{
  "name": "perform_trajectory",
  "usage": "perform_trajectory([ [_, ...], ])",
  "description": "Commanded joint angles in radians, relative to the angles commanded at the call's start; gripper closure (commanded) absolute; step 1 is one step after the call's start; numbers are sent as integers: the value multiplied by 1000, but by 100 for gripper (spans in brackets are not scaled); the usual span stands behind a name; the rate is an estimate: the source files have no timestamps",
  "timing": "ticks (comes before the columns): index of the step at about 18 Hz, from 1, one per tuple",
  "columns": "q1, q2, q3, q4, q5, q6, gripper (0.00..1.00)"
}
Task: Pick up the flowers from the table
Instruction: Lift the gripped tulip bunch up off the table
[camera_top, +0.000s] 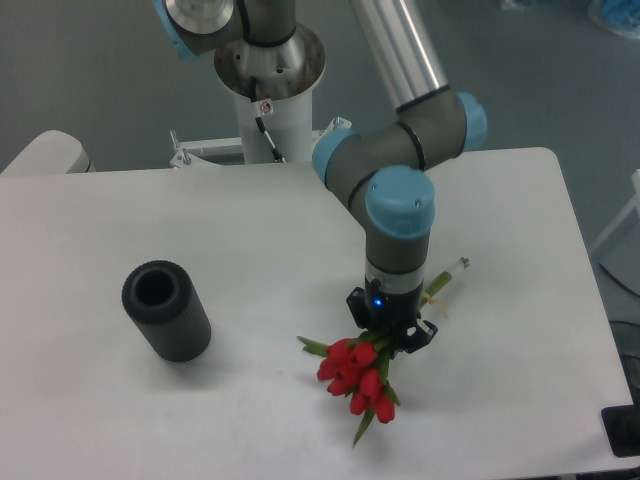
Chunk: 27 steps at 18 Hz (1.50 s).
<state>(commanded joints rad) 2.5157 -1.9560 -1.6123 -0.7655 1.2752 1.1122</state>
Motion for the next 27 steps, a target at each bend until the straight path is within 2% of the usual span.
perform_trajectory([
  [4,38,48,-5,0,-135,-32,72],
  [8,121,74,-1,0,-322,-103,72],
  [10,153,89,0,-2,-367,-123,72],
  [14,219,95,0,0,-497,-144,72],
  [21,262,97,2,0,-551,-153,72],
  [27,253,97,3,2,-557,-153,72],
])
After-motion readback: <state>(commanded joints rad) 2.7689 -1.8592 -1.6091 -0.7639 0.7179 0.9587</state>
